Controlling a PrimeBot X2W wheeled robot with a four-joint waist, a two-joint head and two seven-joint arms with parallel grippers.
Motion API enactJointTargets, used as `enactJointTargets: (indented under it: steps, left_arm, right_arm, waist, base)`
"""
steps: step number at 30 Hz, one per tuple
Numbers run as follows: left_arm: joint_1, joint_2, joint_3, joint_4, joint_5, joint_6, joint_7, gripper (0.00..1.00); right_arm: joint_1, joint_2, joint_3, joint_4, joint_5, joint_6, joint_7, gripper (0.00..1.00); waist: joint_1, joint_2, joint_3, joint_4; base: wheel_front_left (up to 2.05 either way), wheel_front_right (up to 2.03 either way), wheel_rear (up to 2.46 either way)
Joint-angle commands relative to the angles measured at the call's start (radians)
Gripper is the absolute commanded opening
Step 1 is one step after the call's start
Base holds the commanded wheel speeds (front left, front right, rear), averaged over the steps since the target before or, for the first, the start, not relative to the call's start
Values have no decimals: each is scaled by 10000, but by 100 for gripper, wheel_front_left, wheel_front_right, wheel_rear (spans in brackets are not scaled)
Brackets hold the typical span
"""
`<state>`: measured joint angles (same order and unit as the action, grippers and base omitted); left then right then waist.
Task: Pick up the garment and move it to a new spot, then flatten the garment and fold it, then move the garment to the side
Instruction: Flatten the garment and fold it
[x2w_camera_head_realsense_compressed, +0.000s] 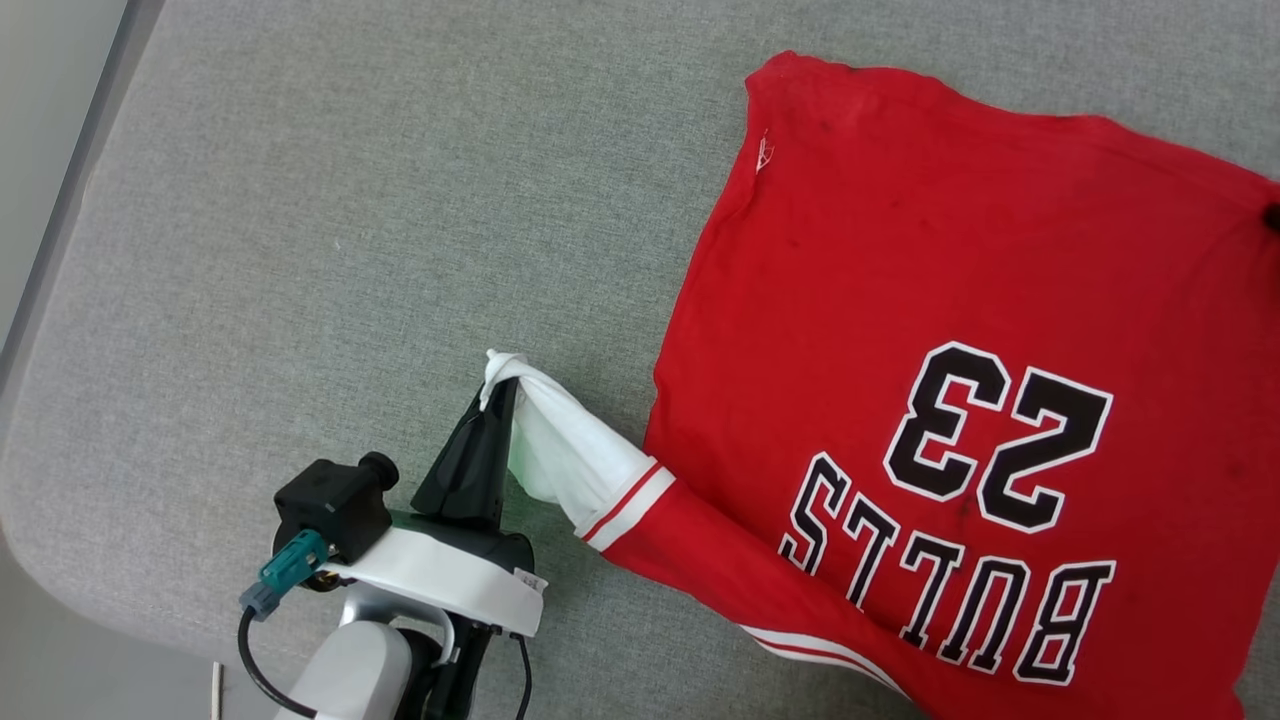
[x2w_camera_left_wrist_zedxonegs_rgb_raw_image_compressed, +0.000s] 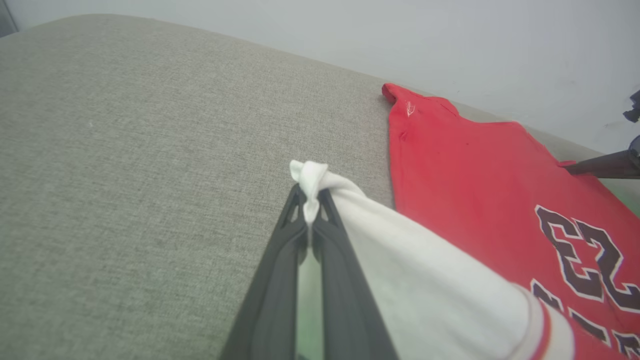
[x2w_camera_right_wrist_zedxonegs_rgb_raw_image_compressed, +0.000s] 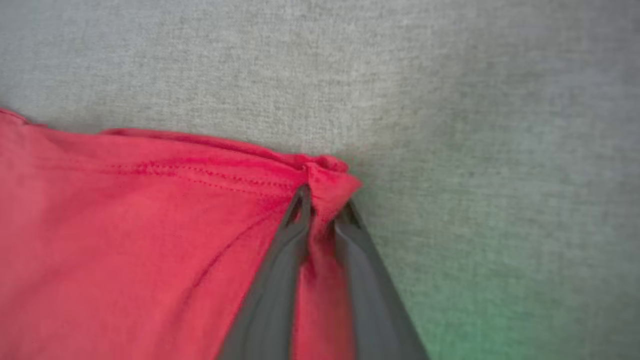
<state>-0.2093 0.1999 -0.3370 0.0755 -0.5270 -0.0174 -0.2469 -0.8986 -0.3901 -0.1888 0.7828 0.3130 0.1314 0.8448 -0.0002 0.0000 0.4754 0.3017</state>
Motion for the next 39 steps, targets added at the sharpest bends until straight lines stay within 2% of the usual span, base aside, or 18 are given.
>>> enactJointTargets:
  steps: [1, 5, 11, 19, 28, 33, 39]
  left_arm:
    - [-119, -32, 32, 44, -21, -22, -60, 0]
    - [154, 100, 115, 395, -40, 81, -76, 0]
    - [569, 362, 336, 629, -137, 342, 80, 0]
    - [1277, 738, 659, 683, -303, 726, 329, 0]
    - [2314, 1136, 945, 669, -569, 1121, 793, 0]
    - [2800, 1345, 898, 586, -488, 1388, 1150, 0]
    - [3115, 1480, 841, 410, -424, 1673, 1486, 0]
  right_arm:
    - [1235, 699, 249, 895, -438, -16, 635, 0]
    - [1197, 127, 238, -247, -173, -16, 148, 0]
    - [2282, -70, 136, -1777, 468, -17, -355, 0]
    - [5457, 776, -339, -4257, 1157, -16, -787, 0]
    - [9488, 2463, -1328, -6326, 1219, -16, -805, 0]
    - [10961, 3121, -1645, -6978, 1363, -16, -696, 0]
    - [12018, 3401, -1672, -6957, 1721, -11, -825, 0]
  waist:
    - [2, 0, -31, -21]
    - [2, 0, -616, -285]
    - [2, 0, -1438, -846]
    - [2, 0, -2581, -1942]
    - [2, 0, -3745, -3048]
    - [2, 0, -4145, -3443]
    - [2, 0, -4347, -3571]
  base:
    - [0, 0, 0]
    - [0, 0, 0]
    - [0, 0, 0]
    - [0, 0, 0]
    - [0, 0, 0]
    - [0, 0, 0]
    - [0, 0, 0]
